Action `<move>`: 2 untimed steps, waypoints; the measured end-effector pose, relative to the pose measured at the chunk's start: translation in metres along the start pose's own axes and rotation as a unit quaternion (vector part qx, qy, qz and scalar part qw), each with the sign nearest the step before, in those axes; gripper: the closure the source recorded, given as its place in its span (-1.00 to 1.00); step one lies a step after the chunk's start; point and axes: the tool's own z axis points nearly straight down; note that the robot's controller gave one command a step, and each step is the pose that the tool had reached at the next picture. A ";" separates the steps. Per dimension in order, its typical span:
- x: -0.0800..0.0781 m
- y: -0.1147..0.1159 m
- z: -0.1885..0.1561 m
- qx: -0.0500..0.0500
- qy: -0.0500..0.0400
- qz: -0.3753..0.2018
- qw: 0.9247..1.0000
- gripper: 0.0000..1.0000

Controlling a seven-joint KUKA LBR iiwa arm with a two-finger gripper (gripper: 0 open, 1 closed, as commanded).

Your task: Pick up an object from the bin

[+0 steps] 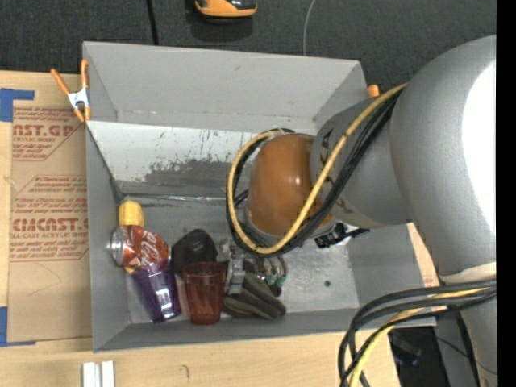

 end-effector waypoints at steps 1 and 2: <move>-0.005 -0.004 -0.027 -0.001 -0.007 0.014 1.000 1.00; 0.003 -0.035 -0.150 -0.001 -0.005 0.018 1.000 1.00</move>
Offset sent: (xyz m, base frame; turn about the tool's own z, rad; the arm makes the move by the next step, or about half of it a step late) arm -0.0029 -0.0356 0.1500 0.0362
